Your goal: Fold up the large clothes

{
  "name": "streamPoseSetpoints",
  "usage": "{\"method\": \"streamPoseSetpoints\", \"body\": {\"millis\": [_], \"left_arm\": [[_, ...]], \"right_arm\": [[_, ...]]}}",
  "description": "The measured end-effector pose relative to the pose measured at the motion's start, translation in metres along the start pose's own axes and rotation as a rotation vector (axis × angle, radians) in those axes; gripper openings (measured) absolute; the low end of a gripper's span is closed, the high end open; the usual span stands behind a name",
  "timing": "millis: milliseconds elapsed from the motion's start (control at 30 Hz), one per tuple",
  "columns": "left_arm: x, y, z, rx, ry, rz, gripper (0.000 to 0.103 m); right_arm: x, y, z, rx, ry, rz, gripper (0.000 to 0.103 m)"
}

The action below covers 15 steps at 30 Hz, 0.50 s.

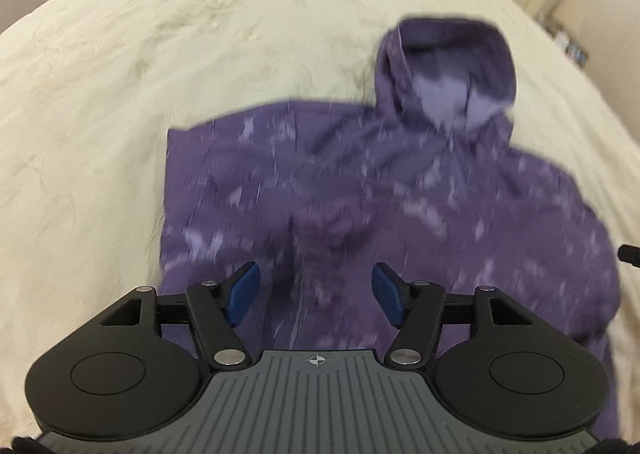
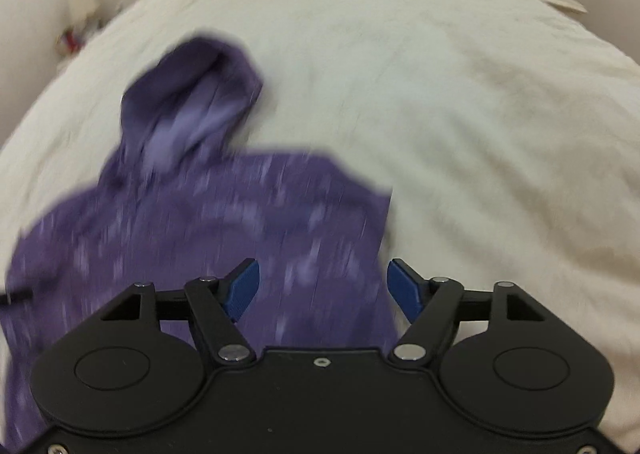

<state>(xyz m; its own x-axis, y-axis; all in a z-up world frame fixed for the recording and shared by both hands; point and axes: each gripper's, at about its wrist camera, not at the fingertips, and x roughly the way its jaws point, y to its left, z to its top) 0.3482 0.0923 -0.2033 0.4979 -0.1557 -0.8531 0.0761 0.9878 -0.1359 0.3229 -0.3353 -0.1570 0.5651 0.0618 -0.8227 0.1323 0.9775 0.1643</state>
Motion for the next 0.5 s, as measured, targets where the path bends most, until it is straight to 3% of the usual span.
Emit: {"method": "streamPoseSetpoints", "body": {"millis": [133,200,367,500], "left_arm": [[0.005,0.005,-0.015,0.032,0.07,0.041,0.06],[-0.001,0.005,-0.018,0.045,0.064,0.042,0.06],[-0.039,0.003,-0.019,0.004,-0.016,0.005,0.062],[-0.074,-0.006,-0.016,-0.025,-0.09,-0.059,0.089]], "right_arm": [[0.024,-0.002,-0.03,-0.02,0.169,-0.112,0.074],[0.023,-0.01,-0.039,0.033,0.198,-0.133,0.074],[-0.018,-0.011,-0.037,0.092,0.1,-0.062,0.078],[-0.061,0.003,-0.032,0.088,-0.009,0.013,0.088]]}}
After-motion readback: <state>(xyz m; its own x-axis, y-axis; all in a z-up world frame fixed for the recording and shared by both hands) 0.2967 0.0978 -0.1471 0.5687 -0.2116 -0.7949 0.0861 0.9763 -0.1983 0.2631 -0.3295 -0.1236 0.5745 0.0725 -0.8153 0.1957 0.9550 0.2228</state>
